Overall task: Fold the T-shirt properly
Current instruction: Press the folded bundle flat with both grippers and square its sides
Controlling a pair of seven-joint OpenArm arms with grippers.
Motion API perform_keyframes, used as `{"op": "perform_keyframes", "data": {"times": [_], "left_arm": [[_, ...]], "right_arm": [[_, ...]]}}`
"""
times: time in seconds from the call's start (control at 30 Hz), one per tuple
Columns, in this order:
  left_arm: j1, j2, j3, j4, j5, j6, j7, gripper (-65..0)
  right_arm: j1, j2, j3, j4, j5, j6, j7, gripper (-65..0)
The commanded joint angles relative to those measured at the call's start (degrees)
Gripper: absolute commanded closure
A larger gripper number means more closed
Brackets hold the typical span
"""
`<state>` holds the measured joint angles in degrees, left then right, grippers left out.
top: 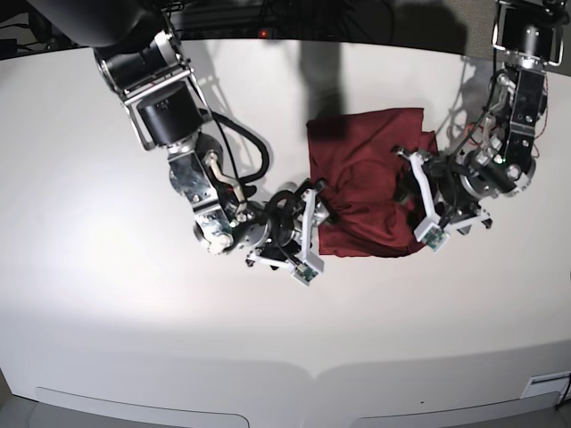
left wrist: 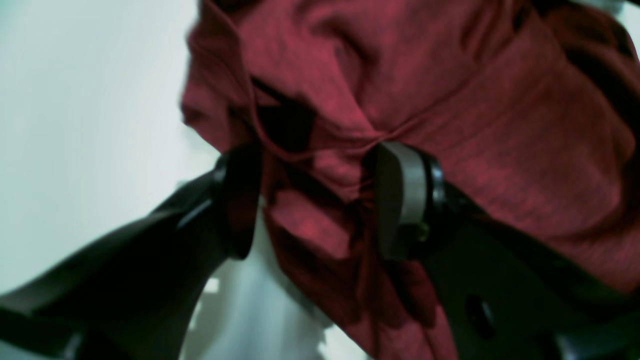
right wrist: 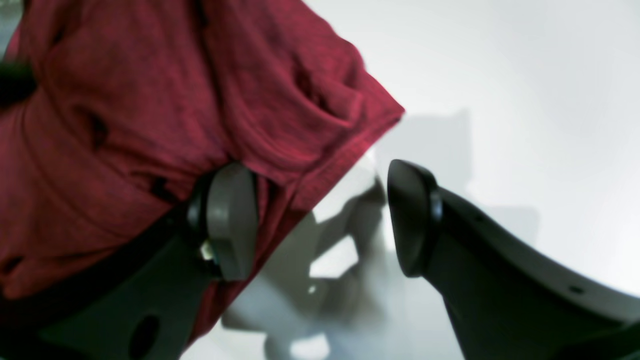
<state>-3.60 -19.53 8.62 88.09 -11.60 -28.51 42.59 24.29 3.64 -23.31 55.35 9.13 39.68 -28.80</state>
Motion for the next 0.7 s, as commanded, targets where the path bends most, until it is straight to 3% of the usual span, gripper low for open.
{"op": "perform_keyframes", "data": {"times": [0.0, 0.23, 0.43, 0.5, 0.63, 0.67], "left_arm": [[-2.12, -0.81, -0.24, 0.81, -0.42, 0.15, -0.76, -35.0], [-7.10, -0.85, -0.24, 0.83, -0.42, 0.17, 0.28, -35.0], [-9.05, -2.08, -0.28, 0.83, -0.63, 0.22, 0.63, -35.0], [-9.11, -2.91, -0.31, 0.83, -4.28, 0.26, 0.92, -35.0], [-7.76, -2.86, -0.33, 0.83, -23.12, 0.13, 1.68, -35.0], [-7.13, -1.70, -0.33, 0.83, -24.44, -0.07, 0.66, -35.0]], "right_arm": [[2.67, -0.68, 0.04, 1.40, 0.48, 0.32, 1.07, -39.6], [8.66, -3.19, 0.09, 1.44, 0.50, 0.32, 1.40, -39.6], [11.93, -2.80, 0.15, 1.84, 0.48, 0.32, 1.16, -39.6], [12.17, -2.67, 1.01, 2.73, 0.46, 0.32, 0.26, -39.6], [11.50, -2.60, 4.94, 5.84, -0.22, 0.32, -1.79, -39.6], [11.37, -2.32, 6.14, 6.49, -1.07, 0.32, -2.29, -39.6]]}}
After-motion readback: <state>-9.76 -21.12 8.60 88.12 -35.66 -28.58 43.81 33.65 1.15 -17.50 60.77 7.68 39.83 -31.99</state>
